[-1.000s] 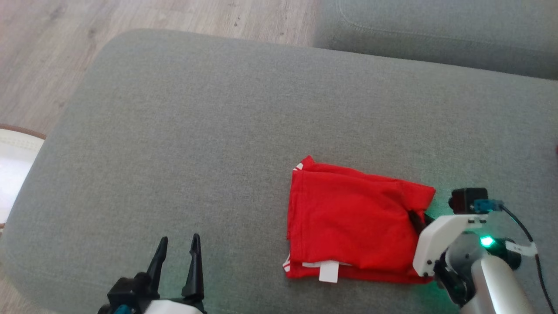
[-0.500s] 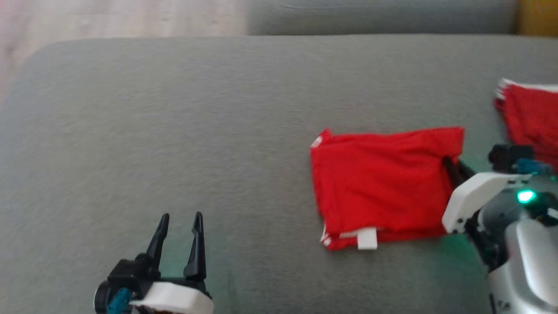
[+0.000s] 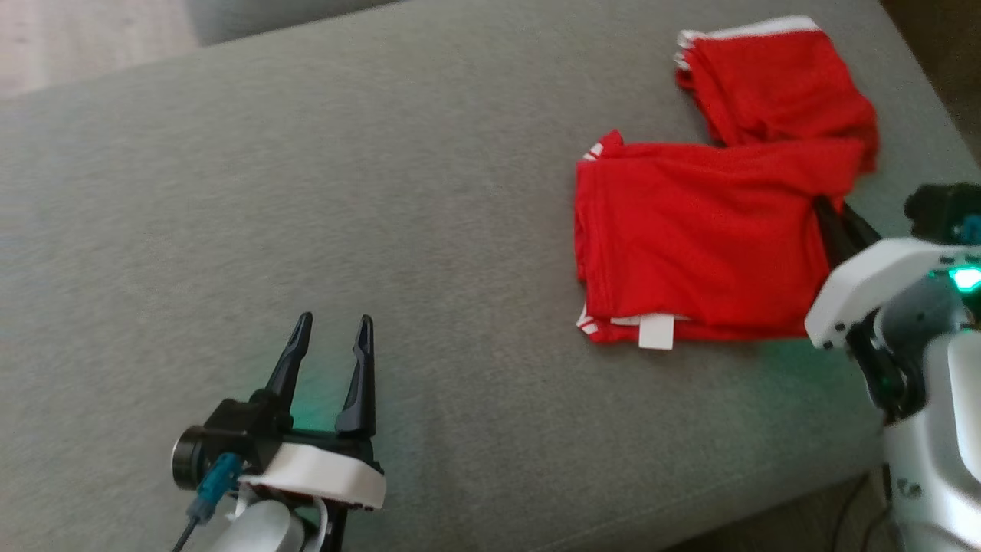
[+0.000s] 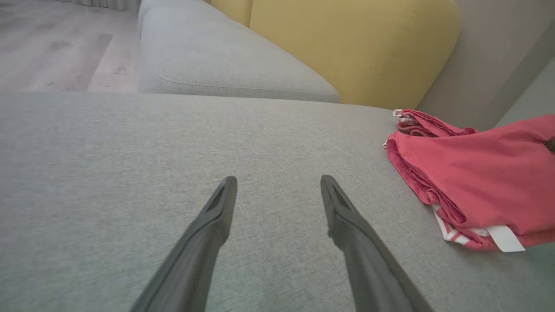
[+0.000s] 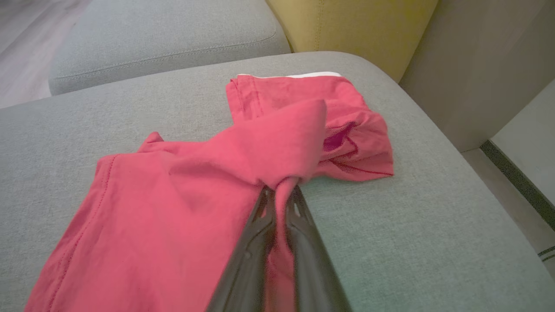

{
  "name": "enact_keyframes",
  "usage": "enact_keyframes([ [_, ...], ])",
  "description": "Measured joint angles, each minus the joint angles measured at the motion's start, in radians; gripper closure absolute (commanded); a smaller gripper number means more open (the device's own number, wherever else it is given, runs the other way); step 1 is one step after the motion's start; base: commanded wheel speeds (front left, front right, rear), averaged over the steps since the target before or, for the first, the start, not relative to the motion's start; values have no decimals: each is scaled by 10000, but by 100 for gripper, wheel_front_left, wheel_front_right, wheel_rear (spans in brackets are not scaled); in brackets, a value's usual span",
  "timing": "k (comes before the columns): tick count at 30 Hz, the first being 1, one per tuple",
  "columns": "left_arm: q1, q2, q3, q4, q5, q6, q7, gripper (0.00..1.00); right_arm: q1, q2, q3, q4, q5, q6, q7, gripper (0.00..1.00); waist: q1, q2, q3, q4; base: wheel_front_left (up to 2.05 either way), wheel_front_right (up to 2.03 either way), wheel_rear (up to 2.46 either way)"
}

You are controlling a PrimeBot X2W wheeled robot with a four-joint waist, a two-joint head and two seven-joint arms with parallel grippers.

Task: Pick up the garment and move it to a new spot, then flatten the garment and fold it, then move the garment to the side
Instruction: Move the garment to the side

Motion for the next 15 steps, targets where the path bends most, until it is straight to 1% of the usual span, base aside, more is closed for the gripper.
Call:
enact_keyframes([
  [3, -85, 0, -29, 10, 10, -2, 4, 0, -360, -4, 224, 61, -2, 0, -15, 100, 0, 0, 244, -324, 0, 0, 0],
  [6, -89, -6, -104, 81, 8, -77, 42, 0, -900, -36, 499, 334, -4, 0, -27, 100, 2, 0, 363, -360, 0, 0, 0],
  [10, -84, -29, -142, 134, 8, -77, 27, 0, -1533, -307, 671, 650, -25, 0, -4, 100, -1, 0, 257, -23, 0, 0, 0],
  [15, -45, -111, -140, 278, -15, -79, -40, 0, -2282, -851, 581, 1166, -167, 0, 167, 100, -1, 0, 31, 643, 0, 0, 0],
])
